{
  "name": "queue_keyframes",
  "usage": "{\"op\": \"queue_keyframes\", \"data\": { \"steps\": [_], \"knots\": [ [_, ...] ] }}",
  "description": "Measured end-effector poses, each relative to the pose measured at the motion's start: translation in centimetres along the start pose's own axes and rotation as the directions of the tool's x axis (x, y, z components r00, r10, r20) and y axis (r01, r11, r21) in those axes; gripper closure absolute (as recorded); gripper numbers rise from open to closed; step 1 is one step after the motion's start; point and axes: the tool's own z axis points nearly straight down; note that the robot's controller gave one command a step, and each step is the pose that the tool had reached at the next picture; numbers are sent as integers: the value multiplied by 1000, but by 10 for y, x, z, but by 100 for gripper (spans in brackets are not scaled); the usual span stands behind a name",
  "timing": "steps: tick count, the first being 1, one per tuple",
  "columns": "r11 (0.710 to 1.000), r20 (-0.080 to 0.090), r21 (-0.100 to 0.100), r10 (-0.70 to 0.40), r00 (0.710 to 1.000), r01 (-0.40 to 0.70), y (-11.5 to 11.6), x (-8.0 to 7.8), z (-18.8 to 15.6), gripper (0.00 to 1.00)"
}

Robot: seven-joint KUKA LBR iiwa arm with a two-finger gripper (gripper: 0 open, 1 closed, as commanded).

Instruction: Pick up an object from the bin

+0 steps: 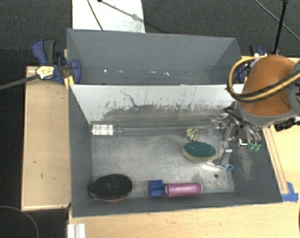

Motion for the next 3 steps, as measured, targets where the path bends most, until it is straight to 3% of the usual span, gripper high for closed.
{"op": "queue_keyframes", "data": {
  "steps": [1,2,3],
  "knots": [
    [978,1,-2,207,978,-207,4,-8,81,0],
    [979,4,-1,203,979,-203,3,-9,79,100],
    [977,16,-3,215,976,-215,8,-34,-52,100]
  ]
}}
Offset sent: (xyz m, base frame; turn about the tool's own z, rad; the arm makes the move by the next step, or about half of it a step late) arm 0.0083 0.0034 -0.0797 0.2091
